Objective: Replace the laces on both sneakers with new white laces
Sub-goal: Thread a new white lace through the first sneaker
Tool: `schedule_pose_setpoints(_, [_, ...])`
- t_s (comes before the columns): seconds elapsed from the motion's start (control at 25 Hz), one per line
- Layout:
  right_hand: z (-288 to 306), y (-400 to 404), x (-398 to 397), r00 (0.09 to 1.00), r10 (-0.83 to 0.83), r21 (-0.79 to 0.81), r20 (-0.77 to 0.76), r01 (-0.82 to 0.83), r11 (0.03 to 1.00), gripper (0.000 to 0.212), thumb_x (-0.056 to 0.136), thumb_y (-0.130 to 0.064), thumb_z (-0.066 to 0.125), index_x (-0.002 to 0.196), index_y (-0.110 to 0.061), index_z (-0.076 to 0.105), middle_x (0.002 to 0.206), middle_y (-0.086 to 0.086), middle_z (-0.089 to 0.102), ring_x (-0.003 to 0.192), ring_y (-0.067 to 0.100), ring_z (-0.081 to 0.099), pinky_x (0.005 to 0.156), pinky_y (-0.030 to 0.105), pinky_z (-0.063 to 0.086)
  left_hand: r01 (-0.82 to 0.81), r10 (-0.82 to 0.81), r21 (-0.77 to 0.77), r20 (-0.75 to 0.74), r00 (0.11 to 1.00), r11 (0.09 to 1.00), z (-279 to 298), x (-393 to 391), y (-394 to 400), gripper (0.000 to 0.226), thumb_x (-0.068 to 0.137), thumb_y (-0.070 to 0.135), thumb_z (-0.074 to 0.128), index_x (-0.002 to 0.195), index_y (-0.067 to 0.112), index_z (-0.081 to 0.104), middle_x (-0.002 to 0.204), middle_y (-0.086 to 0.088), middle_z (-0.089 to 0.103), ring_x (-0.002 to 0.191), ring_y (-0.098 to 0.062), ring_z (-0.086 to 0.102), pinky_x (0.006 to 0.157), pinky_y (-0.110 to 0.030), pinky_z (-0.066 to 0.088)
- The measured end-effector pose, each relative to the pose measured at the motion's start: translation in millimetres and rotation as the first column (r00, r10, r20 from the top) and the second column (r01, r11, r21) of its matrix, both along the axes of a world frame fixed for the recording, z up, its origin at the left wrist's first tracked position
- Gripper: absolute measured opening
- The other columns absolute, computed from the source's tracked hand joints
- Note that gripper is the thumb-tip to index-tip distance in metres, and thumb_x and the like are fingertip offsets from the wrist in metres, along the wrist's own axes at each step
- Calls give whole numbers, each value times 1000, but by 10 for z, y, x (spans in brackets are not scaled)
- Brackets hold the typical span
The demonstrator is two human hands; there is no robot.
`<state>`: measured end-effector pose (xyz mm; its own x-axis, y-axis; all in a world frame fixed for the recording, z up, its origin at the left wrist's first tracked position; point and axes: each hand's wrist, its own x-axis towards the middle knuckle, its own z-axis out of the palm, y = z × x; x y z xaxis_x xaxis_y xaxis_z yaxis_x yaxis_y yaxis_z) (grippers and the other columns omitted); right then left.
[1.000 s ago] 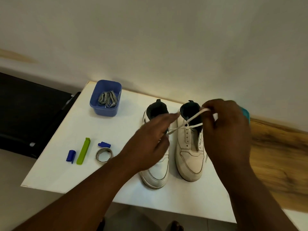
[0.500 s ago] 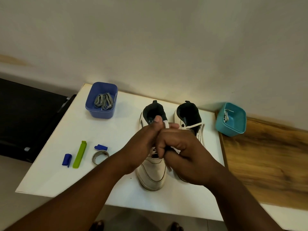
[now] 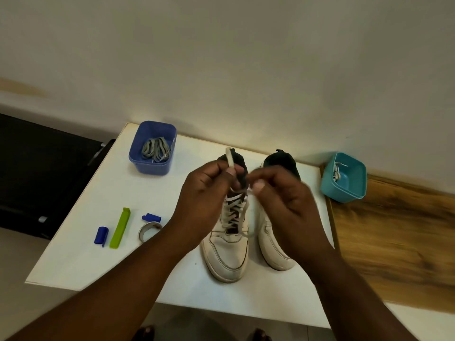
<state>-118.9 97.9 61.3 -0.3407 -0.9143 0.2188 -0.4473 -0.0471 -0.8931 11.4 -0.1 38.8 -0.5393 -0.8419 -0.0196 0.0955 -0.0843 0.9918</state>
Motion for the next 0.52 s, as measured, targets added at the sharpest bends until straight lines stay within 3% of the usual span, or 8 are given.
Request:
schedule_pose_setpoints(0.08, [11,-66,56,978,-196,113,77,187,976,27,102,-46,56,102,-26,74,95,-7,72,95,4,67,79,19,51,72,-60,-148,86,995,986,-36,-8,66,19,103,17,54,97,22,72,79,3,72,76,-10,69,70,-19,56])
schedule_pose_setpoints(0.2, [-38,-82,93,925,-258,261,278,185,947,27,105,-32,53,100,-19,76,82,-8,73,76,-2,66,65,12,51,268,-221,-201,229,948,942,-134,-29,161,17,102,23,58,96,20,73,81,5,74,71,-17,70,65,-34,60])
schedule_pose_setpoints(0.36, [-53,-104,51,790,-377,249,483,288,925,25,107,-22,51,103,-16,75,81,-1,71,71,9,65,56,22,52,337,-280,-187,278,919,923,-191,-35,203,16,101,25,61,99,22,76,84,8,76,77,-9,71,75,-36,58])
schedule_pose_setpoints(0.52, [-79,-127,26,689,-384,214,614,323,922,25,107,-13,48,112,-15,73,75,1,60,63,12,55,55,26,47,363,-274,-230,343,899,903,-264,-21,175,17,99,32,61,93,26,76,83,6,75,79,-16,72,78,-45,58])
